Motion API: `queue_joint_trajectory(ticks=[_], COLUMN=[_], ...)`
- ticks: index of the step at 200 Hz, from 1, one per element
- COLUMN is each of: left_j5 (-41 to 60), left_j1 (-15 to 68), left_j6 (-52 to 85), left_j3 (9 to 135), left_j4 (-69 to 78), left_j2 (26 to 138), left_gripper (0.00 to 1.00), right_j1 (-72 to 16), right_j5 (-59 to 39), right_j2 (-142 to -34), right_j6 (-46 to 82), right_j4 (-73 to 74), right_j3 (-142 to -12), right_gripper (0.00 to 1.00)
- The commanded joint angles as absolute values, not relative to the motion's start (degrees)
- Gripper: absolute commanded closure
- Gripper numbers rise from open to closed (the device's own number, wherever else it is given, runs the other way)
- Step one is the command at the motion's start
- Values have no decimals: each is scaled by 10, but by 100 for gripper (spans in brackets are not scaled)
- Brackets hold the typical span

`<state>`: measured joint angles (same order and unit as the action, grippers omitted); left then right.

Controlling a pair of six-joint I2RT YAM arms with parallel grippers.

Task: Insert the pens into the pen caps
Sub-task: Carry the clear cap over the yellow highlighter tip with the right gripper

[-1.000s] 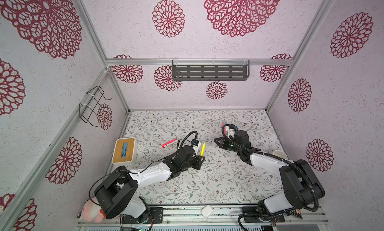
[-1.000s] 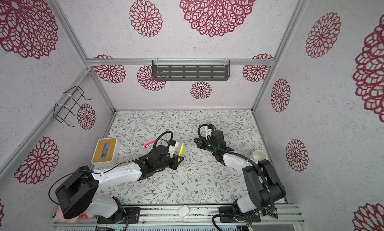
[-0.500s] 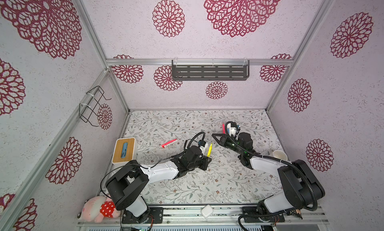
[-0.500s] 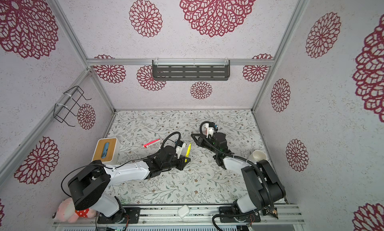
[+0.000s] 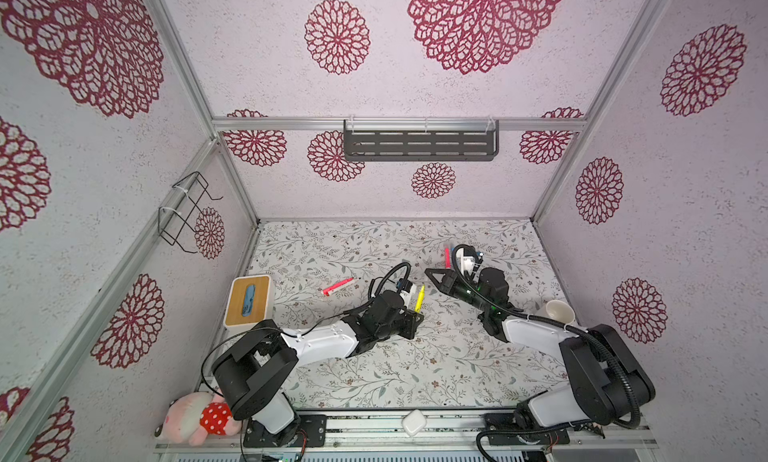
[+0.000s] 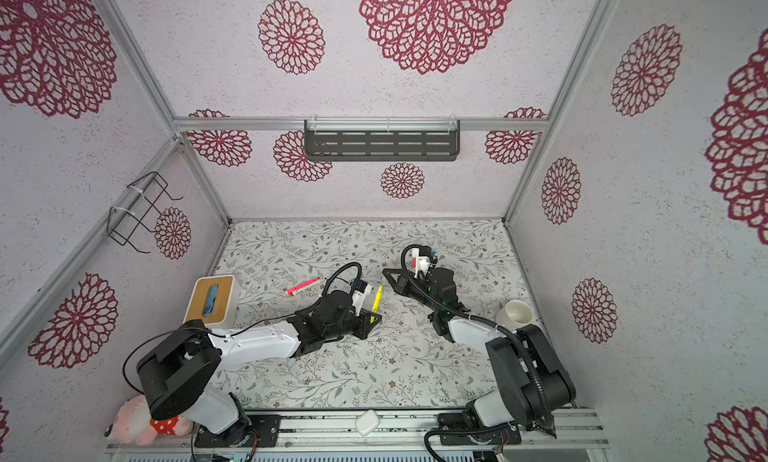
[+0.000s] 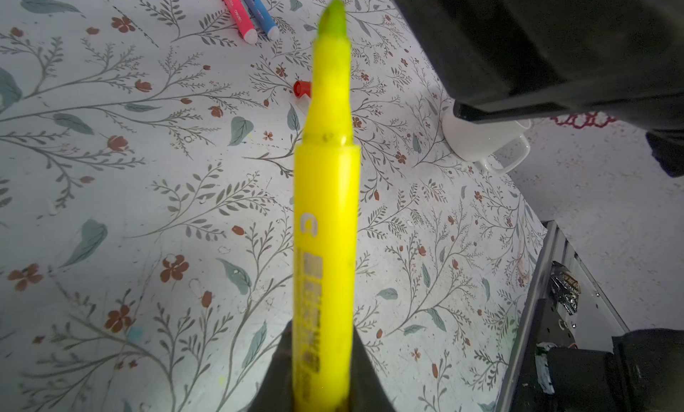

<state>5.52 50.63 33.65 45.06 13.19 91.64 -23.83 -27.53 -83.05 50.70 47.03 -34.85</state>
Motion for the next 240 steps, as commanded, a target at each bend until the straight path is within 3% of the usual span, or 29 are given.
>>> queue_joint_trajectory(ticks=[1,145,240], left_j5=[50,37,31], left_j1=[511,510,509], left_j6=[331,325,322], left_j3=[465,452,440], left_j4=[138,136,136], left_j2=[916,901,893], left_gripper=[100,100,100], right_j1=[-243,-276,-262], right_j5=[-286,-268,-238], right_j2=[-809,-821,-809], right_j6=[509,490,453], right_j4=[506,490,401], right_j3=[-348,-356,-404], right_gripper=[95,96,95])
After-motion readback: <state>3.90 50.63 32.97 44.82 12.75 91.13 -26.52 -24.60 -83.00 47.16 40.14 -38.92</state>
